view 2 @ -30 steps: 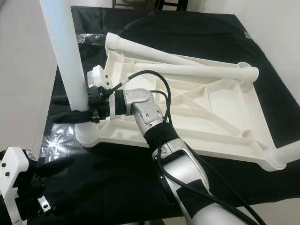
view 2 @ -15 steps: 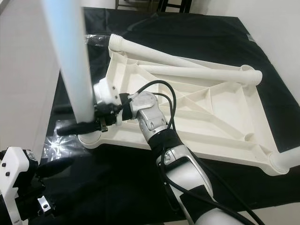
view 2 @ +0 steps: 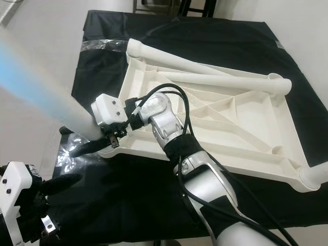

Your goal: Building children table

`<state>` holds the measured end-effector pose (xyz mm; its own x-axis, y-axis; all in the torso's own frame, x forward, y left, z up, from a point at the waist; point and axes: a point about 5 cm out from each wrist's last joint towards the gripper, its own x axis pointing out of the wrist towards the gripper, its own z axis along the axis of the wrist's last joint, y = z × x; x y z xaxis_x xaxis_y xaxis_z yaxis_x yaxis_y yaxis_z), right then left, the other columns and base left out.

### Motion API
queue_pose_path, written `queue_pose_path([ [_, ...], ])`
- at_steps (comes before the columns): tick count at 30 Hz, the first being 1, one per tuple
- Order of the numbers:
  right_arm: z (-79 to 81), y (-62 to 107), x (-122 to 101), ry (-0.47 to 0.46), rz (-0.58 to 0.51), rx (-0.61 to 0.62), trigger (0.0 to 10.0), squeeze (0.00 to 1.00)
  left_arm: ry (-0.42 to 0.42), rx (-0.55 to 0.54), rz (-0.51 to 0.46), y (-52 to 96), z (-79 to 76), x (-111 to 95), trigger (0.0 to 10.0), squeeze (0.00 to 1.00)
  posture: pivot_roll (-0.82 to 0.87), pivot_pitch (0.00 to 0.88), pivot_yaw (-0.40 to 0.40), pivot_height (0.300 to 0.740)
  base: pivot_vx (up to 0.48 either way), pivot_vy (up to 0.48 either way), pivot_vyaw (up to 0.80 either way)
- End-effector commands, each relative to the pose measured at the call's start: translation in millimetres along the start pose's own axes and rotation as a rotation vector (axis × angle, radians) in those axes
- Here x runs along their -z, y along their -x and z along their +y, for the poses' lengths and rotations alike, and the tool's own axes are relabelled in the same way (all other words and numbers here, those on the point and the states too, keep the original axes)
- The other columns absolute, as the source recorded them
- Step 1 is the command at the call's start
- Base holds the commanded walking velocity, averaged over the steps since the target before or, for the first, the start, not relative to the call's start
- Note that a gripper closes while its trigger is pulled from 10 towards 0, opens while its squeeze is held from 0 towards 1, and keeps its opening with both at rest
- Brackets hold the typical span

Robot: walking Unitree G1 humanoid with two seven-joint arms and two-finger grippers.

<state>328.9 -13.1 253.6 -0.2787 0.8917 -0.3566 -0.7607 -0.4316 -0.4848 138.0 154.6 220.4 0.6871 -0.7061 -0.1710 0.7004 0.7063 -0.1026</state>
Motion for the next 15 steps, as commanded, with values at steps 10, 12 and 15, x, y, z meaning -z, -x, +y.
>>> queue_pose_path([
  [10,36.6,5.7,69.9,-0.497,0.120,0.003,10.0,0.00,-0.001,0.036,0.012,0.4,-7.1,1.0,10.0,0.00,0.16,0.354,-0.121,0.740,0.000,0.000,0.00],
  [12,33.7,4.6,71.3,-0.548,0.102,0.052,10.0,0.00,-0.001,0.035,0.012,0.4,-7.0,0.9,10.0,0.00,0.16,0.358,-0.120,0.740,0.000,0.000,0.00],
  [15,28.2,3.3,80.4,-0.676,0.097,0.224,10.0,0.00,-0.002,0.035,0.011,0.5,-6.9,0.4,10.0,0.00,0.16,0.363,-0.119,0.740,0.000,0.000,0.00],
])
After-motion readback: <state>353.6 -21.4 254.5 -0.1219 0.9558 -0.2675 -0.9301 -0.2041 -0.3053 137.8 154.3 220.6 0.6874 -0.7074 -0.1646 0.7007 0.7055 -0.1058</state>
